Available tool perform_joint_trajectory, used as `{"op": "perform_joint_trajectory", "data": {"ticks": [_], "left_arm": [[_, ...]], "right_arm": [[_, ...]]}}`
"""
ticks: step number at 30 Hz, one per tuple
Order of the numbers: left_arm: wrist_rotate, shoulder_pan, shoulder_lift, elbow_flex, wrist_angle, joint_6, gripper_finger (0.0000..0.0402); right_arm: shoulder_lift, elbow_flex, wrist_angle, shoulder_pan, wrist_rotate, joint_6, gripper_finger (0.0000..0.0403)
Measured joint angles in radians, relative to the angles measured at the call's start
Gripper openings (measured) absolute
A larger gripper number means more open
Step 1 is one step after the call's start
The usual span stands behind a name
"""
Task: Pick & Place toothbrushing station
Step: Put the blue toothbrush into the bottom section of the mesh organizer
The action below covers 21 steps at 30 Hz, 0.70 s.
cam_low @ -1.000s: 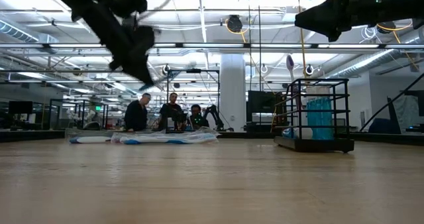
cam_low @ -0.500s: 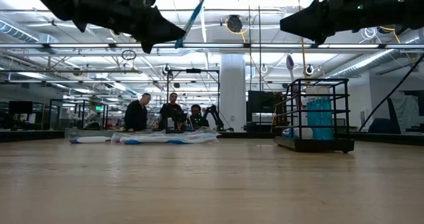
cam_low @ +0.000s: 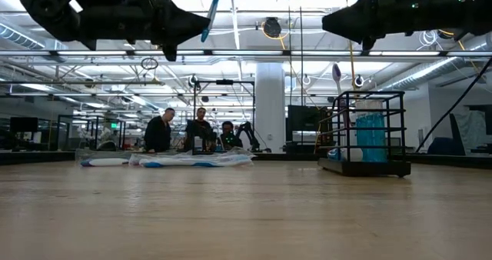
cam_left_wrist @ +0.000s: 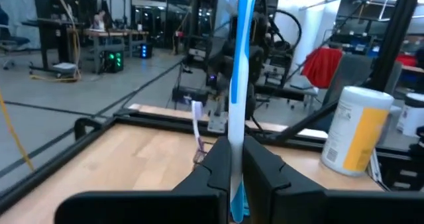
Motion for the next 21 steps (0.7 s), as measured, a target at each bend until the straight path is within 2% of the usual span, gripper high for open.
{"op": "perform_joint_trajectory", "data": {"ticks": [7,13,21], "left_arm": [[-0.001,-0.042,0.094,0.017,0.099,0.004,0.0015],[0.0,-0.066,0.199,0.06,0.136,0.008,0.0015],[0.011,-0.086,0.325,0.165,0.129,0.042,0.0015]], "right_arm": [[0.13,0.0,0.193,0.0,-0.087,0.012,0.0114],[0.225,0.0,0.314,0.0,-0.113,0.019,0.0114],[0.255,0.0,0.37,0.0,-0.119,0.03,0.0129]]}}
